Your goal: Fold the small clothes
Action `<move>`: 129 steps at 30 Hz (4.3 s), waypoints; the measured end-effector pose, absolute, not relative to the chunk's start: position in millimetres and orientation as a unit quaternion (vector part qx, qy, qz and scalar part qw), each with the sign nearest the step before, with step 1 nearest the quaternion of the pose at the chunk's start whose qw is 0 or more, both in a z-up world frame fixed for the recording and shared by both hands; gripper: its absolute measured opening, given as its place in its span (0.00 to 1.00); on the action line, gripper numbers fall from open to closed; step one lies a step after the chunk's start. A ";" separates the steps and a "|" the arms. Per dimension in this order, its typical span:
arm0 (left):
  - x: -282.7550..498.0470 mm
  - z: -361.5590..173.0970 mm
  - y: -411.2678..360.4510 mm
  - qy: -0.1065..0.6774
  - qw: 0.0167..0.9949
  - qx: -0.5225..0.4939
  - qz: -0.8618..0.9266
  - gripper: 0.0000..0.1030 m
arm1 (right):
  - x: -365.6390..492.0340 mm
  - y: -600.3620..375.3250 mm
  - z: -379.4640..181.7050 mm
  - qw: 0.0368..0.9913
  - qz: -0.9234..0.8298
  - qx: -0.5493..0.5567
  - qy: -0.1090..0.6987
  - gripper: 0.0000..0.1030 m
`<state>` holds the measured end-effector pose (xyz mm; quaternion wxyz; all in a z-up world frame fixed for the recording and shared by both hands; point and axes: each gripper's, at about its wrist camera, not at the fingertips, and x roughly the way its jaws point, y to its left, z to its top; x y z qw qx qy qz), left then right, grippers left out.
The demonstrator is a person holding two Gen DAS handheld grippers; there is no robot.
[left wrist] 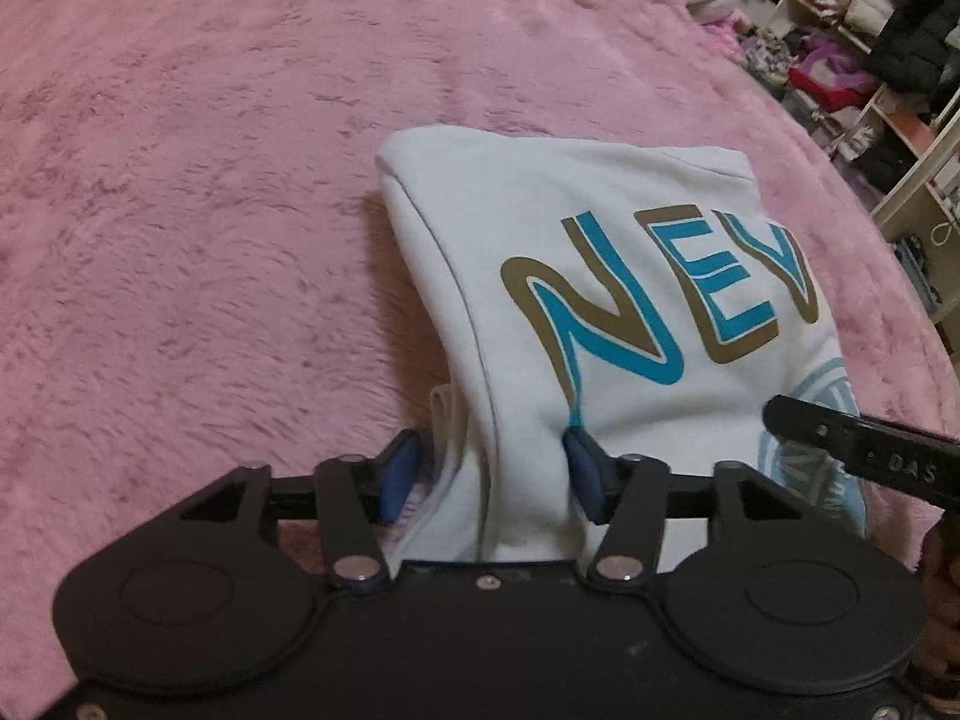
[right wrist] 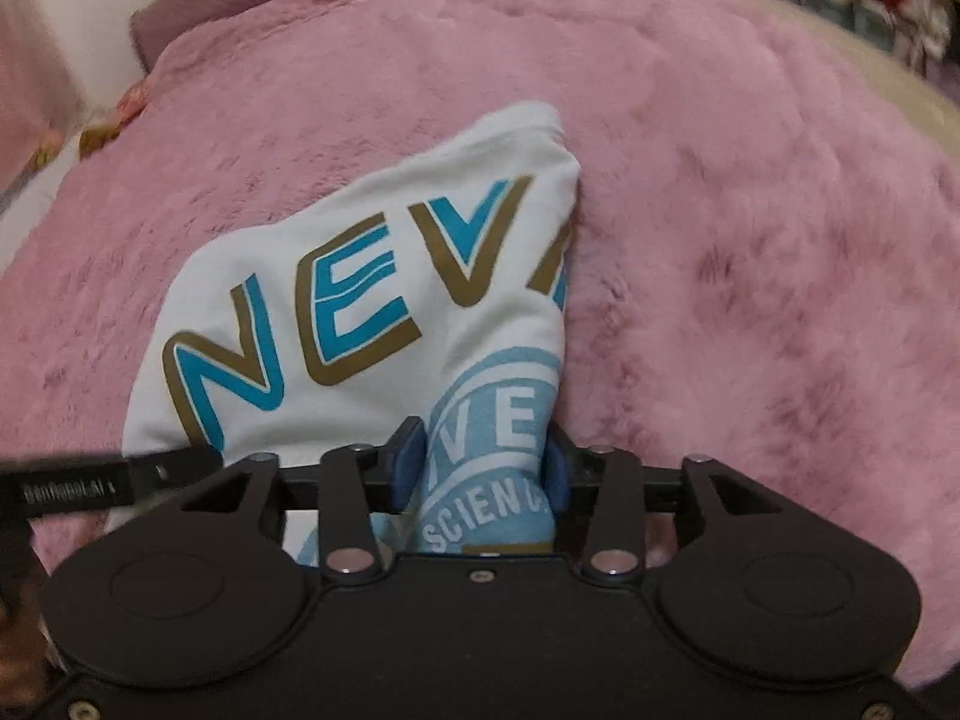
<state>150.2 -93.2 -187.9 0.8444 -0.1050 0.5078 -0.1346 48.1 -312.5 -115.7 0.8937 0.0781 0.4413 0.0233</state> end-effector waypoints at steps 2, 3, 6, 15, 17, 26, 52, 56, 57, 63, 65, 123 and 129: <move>160.7 -177.5 -94.7 0.509 0.847 -0.094 -0.123 0.57 | 46.8 -311.9 -102.4 0.901 0.017 0.048 0.430 0.37; 161.3 -170.9 -95.9 0.507 0.851 -0.081 -0.114 0.58 | 47.0 -313.1 -94.5 0.908 0.006 0.031 0.418 0.37; 158.1 -146.8 -110.3 0.488 0.868 -0.034 -0.079 0.56 | 44.7 -312.9 -73.8 0.928 -0.028 -0.003 0.373 0.36; 203.9 -137.8 -150.3 0.414 0.902 0.017 -0.124 0.57 | 105.9 -325.4 -89.4 0.926 0.015 0.031 0.376 0.28; 222.8 -160.9 -150.3 0.462 0.877 0.009 -0.130 0.57 | 123.7 -335.4 -97.0 0.922 0.007 0.051 0.383 0.39; 211.1 -198.1 -139.5 0.434 0.892 0.000 -0.129 0.68 | 185.5 -349.5 -112.9 0.914 0.026 0.046 0.403 0.43; 126.8 -168.2 -118.3 0.439 0.890 0.008 -0.123 0.69 | 47.0 -319.8 -77.2 0.928 0.033 0.035 0.370 0.47; 107.3 -194.6 -117.1 0.480 0.868 0.025 -0.121 0.72 | 8.2 -292.3 -106.0 0.910 0.022 -0.008 0.414 0.42; 105.2 -206.2 -112.9 0.491 0.862 0.010 -0.122 0.75 | 3.8 -289.1 -119.1 0.907 0.001 -0.026 0.421 0.42; 99.5 -209.9 -89.9 0.512 0.847 -0.049 -0.133 0.77 | -14.2 -301.5 -119.4 0.911 -0.015 0.014 0.412 0.42; 93.5 -187.7 -93.4 0.504 0.855 -0.014 -0.121 0.75 | -20.2 -301.9 -99.2 0.911 -0.018 0.016 0.411 0.39; 168.3 -123.1 -94.6 0.450 0.890 -0.001 -0.074 0.96 | 29.4 -320.3 -33.7 0.919 -0.059 0.056 0.387 0.80; 80.6 -77.4 -93.0 0.417 0.904 -0.017 -0.097 0.96 | -39.6 -302.8 -9.8 0.906 -0.066 0.077 0.410 0.80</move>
